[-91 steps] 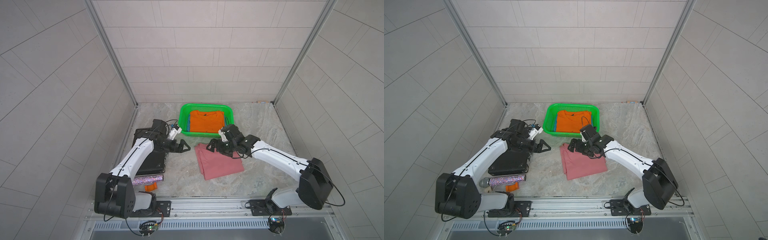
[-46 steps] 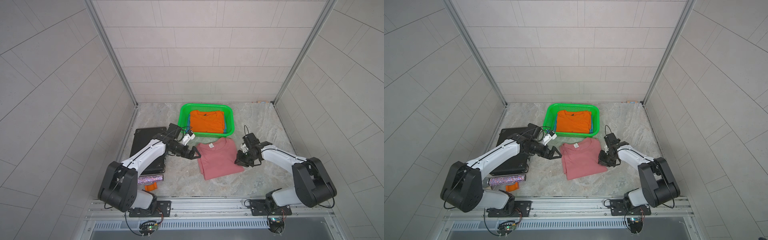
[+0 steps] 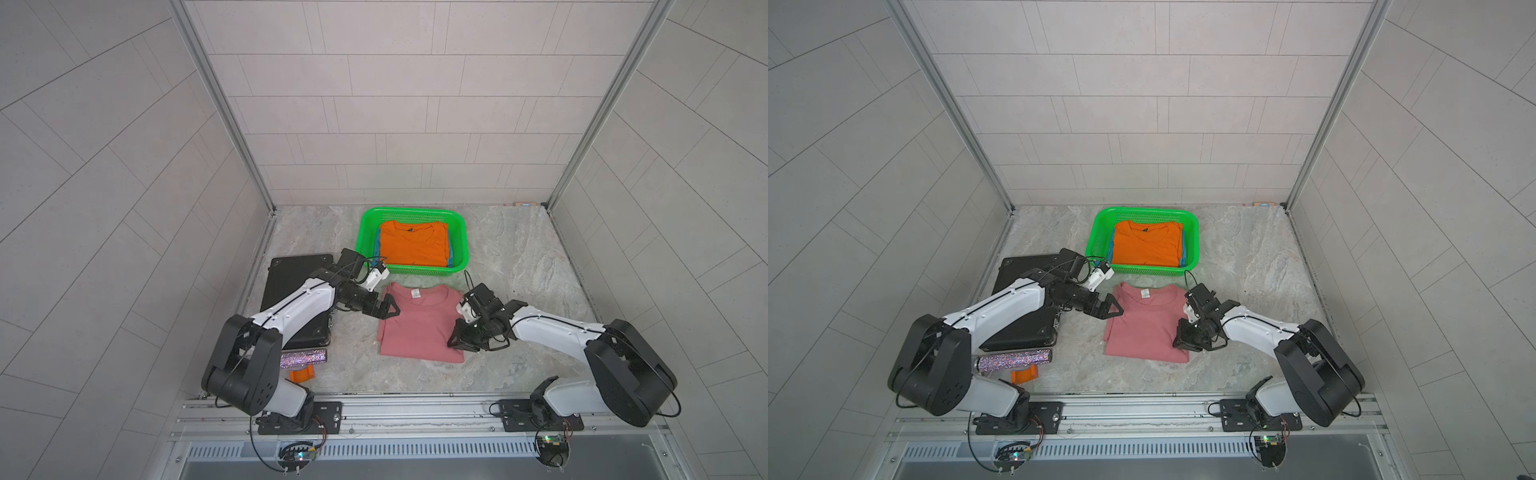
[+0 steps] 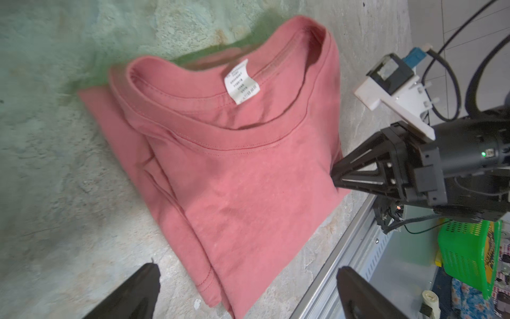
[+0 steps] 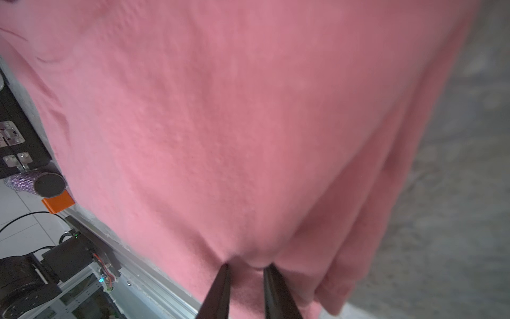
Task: Put the folded t-shirts into the basket
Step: Move the T-shirt to the center of the board, then pick up the T-shirt from the center of the board.
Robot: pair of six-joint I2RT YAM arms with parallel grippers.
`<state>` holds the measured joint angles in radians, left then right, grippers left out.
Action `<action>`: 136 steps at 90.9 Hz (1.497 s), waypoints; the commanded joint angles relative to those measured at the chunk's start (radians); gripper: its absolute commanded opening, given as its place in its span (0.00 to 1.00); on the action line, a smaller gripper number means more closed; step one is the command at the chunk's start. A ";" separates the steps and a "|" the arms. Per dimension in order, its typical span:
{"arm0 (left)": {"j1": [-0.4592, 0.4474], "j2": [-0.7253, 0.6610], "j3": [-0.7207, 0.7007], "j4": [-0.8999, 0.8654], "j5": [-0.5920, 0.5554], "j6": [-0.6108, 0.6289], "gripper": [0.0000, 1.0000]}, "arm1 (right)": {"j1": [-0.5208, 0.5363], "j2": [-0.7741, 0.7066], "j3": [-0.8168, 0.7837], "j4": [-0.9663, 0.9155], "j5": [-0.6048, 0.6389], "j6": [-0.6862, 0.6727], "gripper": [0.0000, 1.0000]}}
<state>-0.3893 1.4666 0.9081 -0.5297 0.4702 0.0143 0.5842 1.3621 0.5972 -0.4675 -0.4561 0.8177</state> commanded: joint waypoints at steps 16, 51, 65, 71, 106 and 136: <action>-0.006 0.042 0.004 0.014 -0.055 -0.006 1.00 | -0.062 -0.120 0.129 -0.209 0.091 -0.024 0.60; -0.001 0.159 0.042 0.058 -0.028 -0.076 1.00 | -0.392 0.014 0.164 -0.137 -0.087 -0.250 0.79; 0.015 0.191 0.019 0.114 0.033 -0.136 0.98 | -0.432 0.105 0.136 -0.049 -0.173 -0.271 0.78; 0.027 0.202 0.005 0.135 0.061 -0.155 0.96 | -0.436 0.142 0.134 -0.029 -0.192 -0.286 0.78; 0.055 0.217 -0.075 0.250 0.078 -0.252 0.73 | -0.493 0.283 0.110 0.095 -0.292 -0.283 0.73; 0.061 0.248 -0.121 0.306 0.095 -0.350 0.64 | -0.500 0.352 0.088 0.173 -0.298 -0.268 0.70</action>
<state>-0.3328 1.6814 0.8097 -0.2394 0.5495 -0.2939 0.0887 1.6524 0.7315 -0.3103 -0.8577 0.5529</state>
